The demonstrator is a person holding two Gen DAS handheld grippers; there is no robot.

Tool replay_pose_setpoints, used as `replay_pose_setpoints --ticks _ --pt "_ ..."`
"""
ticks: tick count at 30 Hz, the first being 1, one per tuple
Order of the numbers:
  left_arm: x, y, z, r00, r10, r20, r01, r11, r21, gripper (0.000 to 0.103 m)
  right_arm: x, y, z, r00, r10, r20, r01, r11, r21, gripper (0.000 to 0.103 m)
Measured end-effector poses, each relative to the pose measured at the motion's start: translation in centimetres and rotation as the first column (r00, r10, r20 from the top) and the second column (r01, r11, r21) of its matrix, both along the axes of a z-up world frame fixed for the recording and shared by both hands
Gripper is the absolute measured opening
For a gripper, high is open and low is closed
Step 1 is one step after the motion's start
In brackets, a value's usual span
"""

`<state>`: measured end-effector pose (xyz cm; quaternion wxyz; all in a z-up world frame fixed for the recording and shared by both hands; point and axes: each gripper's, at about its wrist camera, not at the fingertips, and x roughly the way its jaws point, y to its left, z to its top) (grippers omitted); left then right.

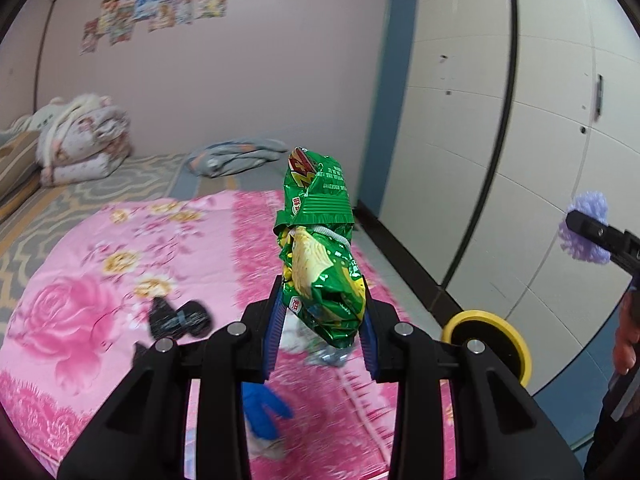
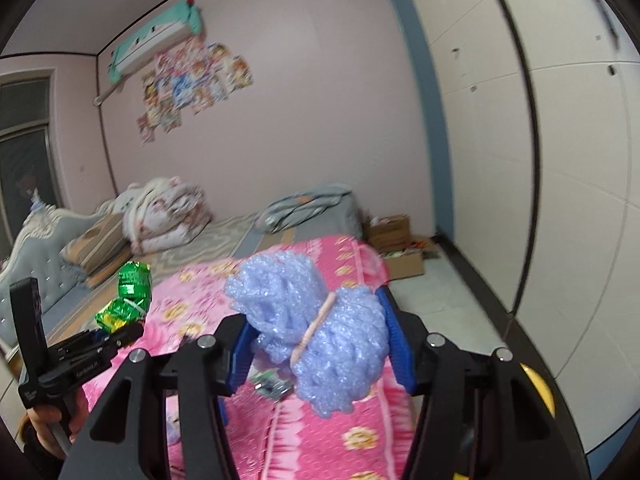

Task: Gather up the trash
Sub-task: 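Carry the chip bag with the left tool while the right tool carries the bundle over the yellow-rimmed bin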

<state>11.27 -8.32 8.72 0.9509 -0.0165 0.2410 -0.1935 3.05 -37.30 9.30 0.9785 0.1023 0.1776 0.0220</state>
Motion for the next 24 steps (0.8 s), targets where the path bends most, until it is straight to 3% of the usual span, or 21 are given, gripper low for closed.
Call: replay_pose_setpoints --ticks 13,24 --pt "2.1 -13.3 1.7 0.98 -0.199 -0.015 0.199 0.98 0.002 0.031 -0.9 -10.6 0.4 0.973 -0.231 0.008 0.231 0.973 0.026 0.053" --pt "4.3 -24.1 -0.7 0.938 -0.344 -0.052 0.346 0.938 0.032 0.031 0.3 -17.8 -2.9 0.929 -0.366 -0.062 0.369 0.929 0.04 0.053"
